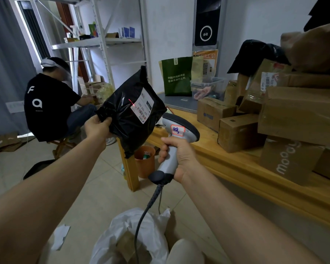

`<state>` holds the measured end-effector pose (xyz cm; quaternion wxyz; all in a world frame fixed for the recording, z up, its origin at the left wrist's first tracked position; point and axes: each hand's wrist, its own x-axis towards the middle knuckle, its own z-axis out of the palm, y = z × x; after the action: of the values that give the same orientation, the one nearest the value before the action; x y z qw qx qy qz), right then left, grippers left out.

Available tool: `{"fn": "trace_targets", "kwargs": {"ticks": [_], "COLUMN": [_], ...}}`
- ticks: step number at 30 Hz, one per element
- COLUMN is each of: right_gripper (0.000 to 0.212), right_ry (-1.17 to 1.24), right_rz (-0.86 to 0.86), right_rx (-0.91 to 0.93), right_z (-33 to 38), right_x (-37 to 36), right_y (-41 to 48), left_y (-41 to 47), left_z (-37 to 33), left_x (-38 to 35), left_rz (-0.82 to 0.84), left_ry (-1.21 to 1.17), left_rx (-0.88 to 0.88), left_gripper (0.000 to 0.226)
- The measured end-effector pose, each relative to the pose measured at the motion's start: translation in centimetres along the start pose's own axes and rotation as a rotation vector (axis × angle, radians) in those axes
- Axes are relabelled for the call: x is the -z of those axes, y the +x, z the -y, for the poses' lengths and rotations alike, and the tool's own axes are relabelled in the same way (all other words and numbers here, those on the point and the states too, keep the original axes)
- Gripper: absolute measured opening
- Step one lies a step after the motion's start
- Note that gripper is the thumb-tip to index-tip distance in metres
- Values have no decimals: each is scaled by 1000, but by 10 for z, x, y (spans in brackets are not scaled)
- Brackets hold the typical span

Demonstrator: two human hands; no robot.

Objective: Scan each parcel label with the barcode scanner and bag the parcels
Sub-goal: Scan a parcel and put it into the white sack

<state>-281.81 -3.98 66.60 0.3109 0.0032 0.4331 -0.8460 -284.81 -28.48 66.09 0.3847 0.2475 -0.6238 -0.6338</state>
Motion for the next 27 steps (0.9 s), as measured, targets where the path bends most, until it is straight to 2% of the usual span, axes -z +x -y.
{"fn": "trace_targets", "kwargs": {"ticks": [19, 27], "right_gripper": [24, 23], "right_ry": [23, -43], "right_rz": [-1, -47], "right_rx": [-53, -273], "right_z": [-24, -69], "right_x": [8, 40], "right_y": [15, 32], "left_y": [-20, -54], "left_z": [28, 110], "left_x": [28, 94], "left_rz": [-34, -190], "left_ry": [80, 263], "left_rx": [45, 175], "left_gripper": [26, 32]}}
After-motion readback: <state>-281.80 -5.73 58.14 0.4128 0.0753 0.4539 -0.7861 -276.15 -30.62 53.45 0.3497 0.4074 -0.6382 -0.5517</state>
